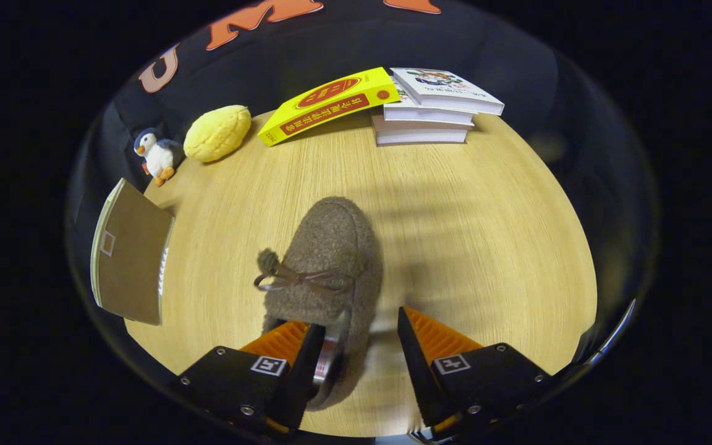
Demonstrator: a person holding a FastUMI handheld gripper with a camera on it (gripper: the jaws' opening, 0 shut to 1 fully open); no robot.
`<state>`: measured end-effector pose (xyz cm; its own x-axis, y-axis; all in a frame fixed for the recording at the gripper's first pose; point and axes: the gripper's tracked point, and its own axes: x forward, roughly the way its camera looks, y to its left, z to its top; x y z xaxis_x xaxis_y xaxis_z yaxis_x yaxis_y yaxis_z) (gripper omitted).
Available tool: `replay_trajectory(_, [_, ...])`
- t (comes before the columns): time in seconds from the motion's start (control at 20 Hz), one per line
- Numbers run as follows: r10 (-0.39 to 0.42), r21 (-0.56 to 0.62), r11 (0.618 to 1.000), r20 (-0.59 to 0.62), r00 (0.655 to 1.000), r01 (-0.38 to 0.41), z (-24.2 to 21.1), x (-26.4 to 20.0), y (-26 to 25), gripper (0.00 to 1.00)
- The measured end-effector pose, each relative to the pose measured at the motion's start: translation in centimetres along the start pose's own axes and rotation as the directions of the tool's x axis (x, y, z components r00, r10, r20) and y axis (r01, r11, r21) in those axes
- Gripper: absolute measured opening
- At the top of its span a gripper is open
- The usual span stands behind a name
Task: Open the storage box then place both shoes into the box .Put the left shoe in first, then the right shoe, with the right side of both shoes facing outward in a uniform manner.
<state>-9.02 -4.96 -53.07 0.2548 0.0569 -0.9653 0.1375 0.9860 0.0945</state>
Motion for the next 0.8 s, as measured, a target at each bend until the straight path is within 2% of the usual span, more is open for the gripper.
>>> replay_trajectory(0.05, [-0.031, -0.014, 0.999, 0.001, 1.0, 0.031, -0.2, 0.3, -0.5, 0.68])
replay_trajectory(0.1, [-0.017, 0.0, 1.0, 0.017, 1.0, 0.017, 0.0, 0.5, -0.1, 0.6])
replay_trajectory(0.15, [0.007, 0.021, 1.0, 0.025, 1.0, -0.007, 0.1, 0.6, 0.5, 0.57])
replay_trajectory(0.35, [0.015, 0.072, 0.997, 0.027, 1.0, -0.017, 0.6, 2.1, 1.0, 0.32])
replay_trajectory(0.5, [-0.01, 0.084, 0.996, 0.033, 0.999, 0.007, 0.8, 1.9, 1.1, 0.14])
replay_trajectory(0.65, [0.002, 0.163, 0.987, 0.029, 1.0, -0.007, 1.1, 0.5, 1.7, 0.05])
replay_trajectory(0.8, [0.003, 0.209, 0.978, 0.048, 0.999, -0.013, 2.5, -2.3, 3.1, 0.04])
